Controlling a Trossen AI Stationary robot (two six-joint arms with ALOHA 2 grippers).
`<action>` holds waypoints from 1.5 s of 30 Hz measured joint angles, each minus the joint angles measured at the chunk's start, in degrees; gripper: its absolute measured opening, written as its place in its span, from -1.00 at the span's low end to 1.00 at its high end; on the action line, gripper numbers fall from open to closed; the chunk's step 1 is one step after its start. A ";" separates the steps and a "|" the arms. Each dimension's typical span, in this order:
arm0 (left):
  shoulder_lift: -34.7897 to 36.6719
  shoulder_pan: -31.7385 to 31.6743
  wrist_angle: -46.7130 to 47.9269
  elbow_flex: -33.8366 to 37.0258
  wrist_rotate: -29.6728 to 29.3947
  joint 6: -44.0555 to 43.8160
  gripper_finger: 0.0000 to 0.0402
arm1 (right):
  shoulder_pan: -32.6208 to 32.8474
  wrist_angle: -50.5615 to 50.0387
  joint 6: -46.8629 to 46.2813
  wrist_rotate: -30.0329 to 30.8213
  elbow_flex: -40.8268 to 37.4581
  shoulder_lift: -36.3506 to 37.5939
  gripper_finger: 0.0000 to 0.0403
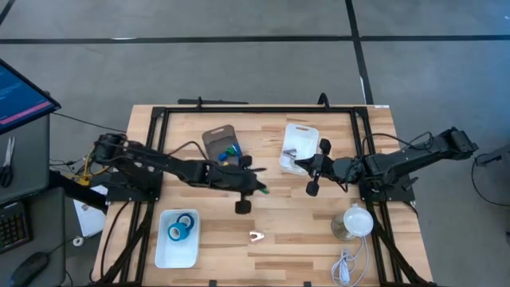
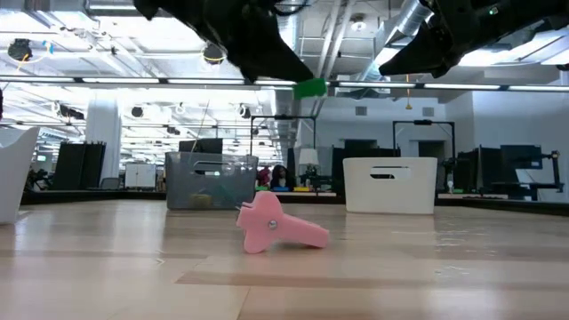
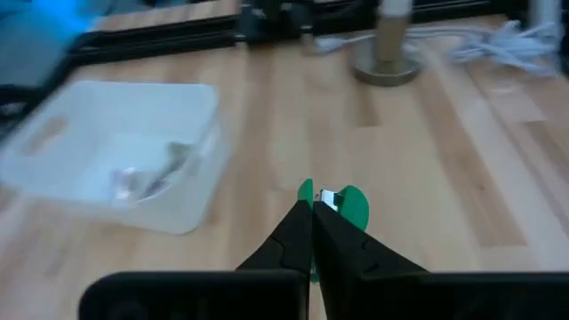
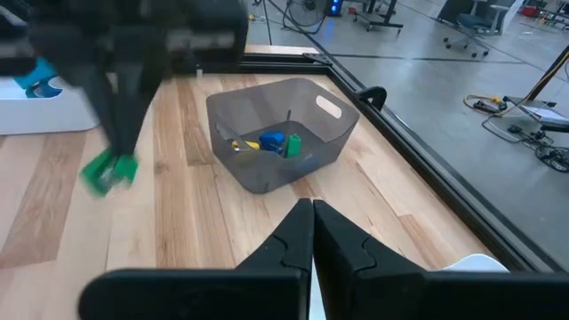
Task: Pick and place Stapler, Stapler remover, tape
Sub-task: Put the green stapler into the black bin, then put the pink stapler remover into the top white bin
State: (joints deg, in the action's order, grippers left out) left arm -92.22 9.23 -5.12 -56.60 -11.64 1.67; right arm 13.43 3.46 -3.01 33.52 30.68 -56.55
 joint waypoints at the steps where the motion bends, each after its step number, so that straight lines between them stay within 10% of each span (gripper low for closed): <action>1: 0.94 0.00 1.26 0.00 -1.43 0.00 -1.00 | 0.00 0.00 0.00 0.00 0.00 0.00 -1.00; 10: 8.29 -3.12 18.27 1.21 -16.15 0.82 -1.00 | 0.04 -0.52 0.00 1.70 0.00 0.00 -1.00; 25: 14.82 -16.64 14.30 17.88 -14.64 -5.14 -1.00 | 0.04 -0.54 0.00 1.70 -0.01 -0.01 -1.00; 32: 15.03 -21.06 13.57 19.63 -5.04 -9.65 -0.98 | 0.04 -0.50 0.00 1.70 0.00 -0.01 -1.00; 45: 15.03 -22.51 10.19 20.13 -4.40 -10.64 -0.77 | 0.04 -0.50 0.00 1.70 0.00 0.00 -1.00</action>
State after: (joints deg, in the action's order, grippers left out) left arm -77.19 -13.28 5.06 -36.47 -16.04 -8.97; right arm 13.47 2.96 -3.01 35.22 30.68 -56.55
